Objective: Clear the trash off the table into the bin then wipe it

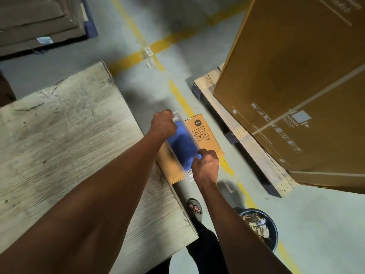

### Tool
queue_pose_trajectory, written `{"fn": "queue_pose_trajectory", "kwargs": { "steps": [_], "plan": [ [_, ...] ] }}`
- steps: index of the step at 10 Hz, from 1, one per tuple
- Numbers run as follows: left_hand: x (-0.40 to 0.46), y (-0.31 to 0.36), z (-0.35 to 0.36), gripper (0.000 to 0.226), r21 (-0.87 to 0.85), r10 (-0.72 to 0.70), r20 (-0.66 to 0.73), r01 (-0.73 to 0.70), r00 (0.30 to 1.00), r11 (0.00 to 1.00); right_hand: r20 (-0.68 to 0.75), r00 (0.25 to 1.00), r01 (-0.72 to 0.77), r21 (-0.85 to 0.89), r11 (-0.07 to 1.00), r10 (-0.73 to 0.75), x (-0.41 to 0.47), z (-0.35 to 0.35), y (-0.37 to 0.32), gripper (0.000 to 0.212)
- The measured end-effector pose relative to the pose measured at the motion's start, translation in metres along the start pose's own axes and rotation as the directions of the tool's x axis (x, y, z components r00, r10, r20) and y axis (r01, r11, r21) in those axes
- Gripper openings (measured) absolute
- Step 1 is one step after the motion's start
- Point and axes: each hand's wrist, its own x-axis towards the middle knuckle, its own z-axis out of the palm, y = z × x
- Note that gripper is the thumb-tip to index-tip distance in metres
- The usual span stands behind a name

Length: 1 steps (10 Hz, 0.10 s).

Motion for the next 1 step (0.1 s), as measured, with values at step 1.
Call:
{"fn": "queue_pose_trajectory", "kwargs": {
  "steps": [1],
  "plan": [
    [-0.0119,0.0035,-0.0181,0.035,-0.072,0.041,0.001,-0.040,0.999,0.997,0.001,1.000,0.009,0.040,0.999,-0.009,-0.0049,-0.0104,-0.0226,0.026]
  ]
}}
